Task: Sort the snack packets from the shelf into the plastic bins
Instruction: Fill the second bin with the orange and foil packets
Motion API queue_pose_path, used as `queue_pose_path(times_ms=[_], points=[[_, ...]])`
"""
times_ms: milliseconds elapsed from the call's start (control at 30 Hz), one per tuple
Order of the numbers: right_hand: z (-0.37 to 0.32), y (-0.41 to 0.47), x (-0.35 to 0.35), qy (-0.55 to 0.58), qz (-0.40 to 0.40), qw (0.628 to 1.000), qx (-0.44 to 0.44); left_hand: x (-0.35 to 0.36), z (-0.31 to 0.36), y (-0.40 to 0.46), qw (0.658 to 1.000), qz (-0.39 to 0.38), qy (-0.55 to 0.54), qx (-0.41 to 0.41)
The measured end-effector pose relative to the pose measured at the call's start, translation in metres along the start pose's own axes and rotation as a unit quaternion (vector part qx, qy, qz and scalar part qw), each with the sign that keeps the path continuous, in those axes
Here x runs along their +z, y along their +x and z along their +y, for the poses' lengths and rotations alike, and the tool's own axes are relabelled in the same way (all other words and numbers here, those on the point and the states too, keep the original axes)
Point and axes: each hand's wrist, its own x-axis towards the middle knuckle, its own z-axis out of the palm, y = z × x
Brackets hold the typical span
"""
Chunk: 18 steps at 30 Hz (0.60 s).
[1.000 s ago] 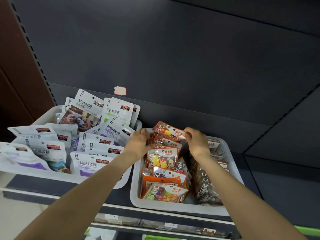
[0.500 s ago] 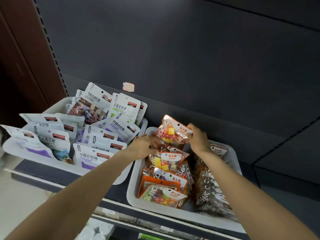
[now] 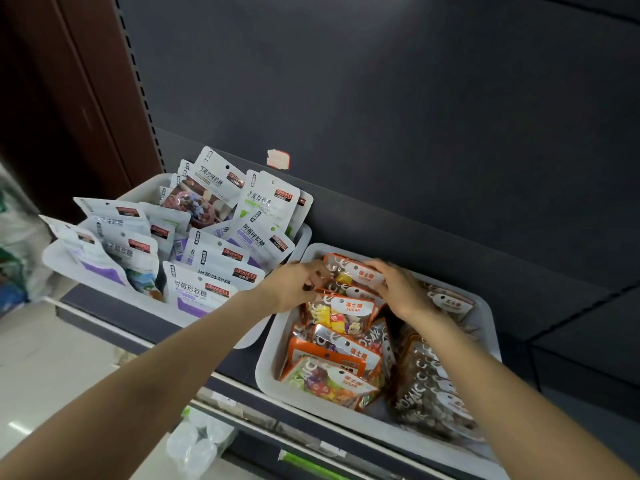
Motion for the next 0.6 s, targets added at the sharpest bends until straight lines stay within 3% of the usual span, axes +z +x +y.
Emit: queue_pose_path(times_ms=[100, 267, 333, 400, 500, 600], points=[[-0.009, 0.001, 0.005, -0.018, 0.024, 1.000, -0.004, 0.002, 0.004, -0.005, 1.000, 0.008, 0.025, -0.008], [-0.014, -0.016, 0.012, -0.008, -0.080, 0.997, -0.003, 0.005, 0.015, -0.020, 1.000, 0.020, -0.011, -0.012], [-0.014, -0.021, 0.012, 0.015, -0.061, 0.998, -0.003, 0.006, 0.018, -0.027, 0.999, 0.048, 0.011, 0.000], [-0.013, -0.031, 0.007, 0.033, 0.009, 0.999, -0.001, 0.007, 0.024, -0.036, 0.997, 0.062, 0.025, 0.035], [-0.008, -0.053, 0.002, 0.020, 0.092, 0.995, -0.018, 0.012, 0.032, -0.049, 0.995, -0.028, 0.038, 0.083], [-0.008, -0.072, 0.011, -0.026, 0.014, 0.999, -0.031, 0.019, 0.034, -0.052, 0.982, -0.123, 0.105, 0.099]])
